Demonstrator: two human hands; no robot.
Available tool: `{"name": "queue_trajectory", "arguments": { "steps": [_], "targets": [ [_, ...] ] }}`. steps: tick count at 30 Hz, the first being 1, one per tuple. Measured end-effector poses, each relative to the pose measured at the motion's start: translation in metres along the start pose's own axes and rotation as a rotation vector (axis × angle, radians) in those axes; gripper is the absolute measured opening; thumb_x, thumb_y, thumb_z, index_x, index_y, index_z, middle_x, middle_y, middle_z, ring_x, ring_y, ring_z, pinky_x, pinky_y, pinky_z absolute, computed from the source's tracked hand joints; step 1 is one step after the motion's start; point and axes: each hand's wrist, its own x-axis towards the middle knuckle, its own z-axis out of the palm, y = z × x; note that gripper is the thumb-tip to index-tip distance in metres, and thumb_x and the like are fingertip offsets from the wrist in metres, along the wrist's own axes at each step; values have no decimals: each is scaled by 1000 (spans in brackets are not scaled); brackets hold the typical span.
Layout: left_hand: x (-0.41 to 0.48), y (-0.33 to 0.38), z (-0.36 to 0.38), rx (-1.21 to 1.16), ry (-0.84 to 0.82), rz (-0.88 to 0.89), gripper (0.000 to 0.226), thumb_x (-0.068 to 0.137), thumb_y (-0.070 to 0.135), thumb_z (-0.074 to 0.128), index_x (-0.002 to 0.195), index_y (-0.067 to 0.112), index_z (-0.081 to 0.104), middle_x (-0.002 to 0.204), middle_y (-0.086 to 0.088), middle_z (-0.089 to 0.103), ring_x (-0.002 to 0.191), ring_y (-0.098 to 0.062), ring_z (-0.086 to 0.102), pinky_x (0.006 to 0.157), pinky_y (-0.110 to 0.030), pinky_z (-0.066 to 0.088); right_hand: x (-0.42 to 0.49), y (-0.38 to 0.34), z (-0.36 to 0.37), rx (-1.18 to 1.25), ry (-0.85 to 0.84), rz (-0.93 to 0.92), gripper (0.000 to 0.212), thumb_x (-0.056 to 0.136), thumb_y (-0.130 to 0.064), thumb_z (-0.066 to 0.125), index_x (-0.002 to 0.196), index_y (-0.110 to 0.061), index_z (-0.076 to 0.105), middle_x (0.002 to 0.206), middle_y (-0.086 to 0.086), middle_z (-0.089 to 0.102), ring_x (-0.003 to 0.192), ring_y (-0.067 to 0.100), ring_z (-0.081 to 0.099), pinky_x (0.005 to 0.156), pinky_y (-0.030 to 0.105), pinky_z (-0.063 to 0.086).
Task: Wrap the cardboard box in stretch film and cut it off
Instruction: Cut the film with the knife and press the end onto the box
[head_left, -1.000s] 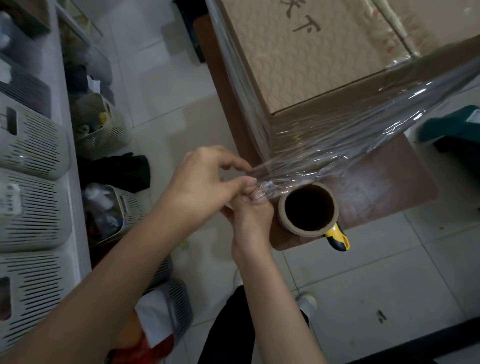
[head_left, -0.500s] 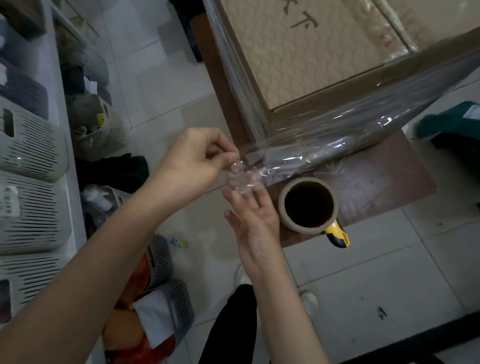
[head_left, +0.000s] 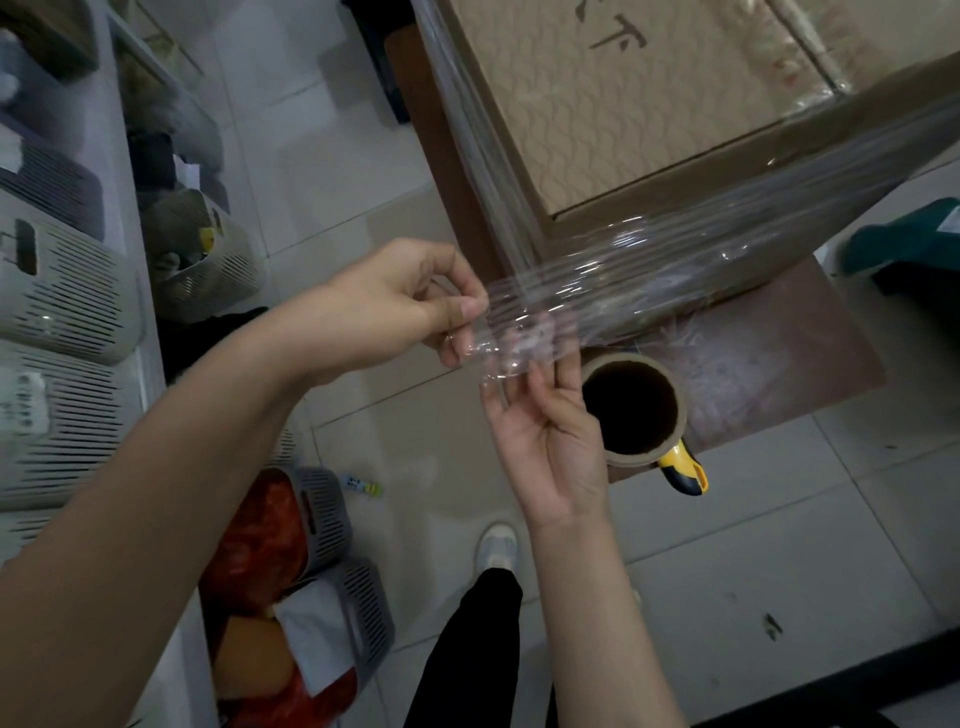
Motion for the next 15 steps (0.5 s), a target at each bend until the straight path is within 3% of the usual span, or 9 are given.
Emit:
{"name": "queue_trajectory", "arguments": {
  "steps": [2,5,11,15],
  "targets": [
    [1,-1,0,-8,3,-10,12,92,1,50,82,7,53,56,-7,57,44,-6,56,52,-15,49,2,0,4,-19,9,3,44,59,2,77,97,-20,75,99,2,72,92,14,69,88,32,54],
    [4,-5,-1,-28,20,-14,13,92,1,51,81,8,54,50,0,59,45,-7,56,53,-15,49,-1,0,9,-43,22,9,35,62,0,71,91,-20,76,93,3,74,85,13,70,79,30,57],
    [7,-9,0,-41,29,-20,15,93,1,50,81,8,54,45,2,60,44,-6,56,52,-15,50,-8,-2,13,-49,-2,16,30,65,-2,77,92,-14,73,111,6,71,97,18,68,78,31,56],
    [9,-12,-1,-26,34,-13,17,93,2,51,79,11,54,46,2,61,45,-6,57,54,-17,50,-7,-3,16,-103,82,-14,26,57,-10,83,81,-15,72,102,6,73,89,15,70,71,28,57]
  ]
}}
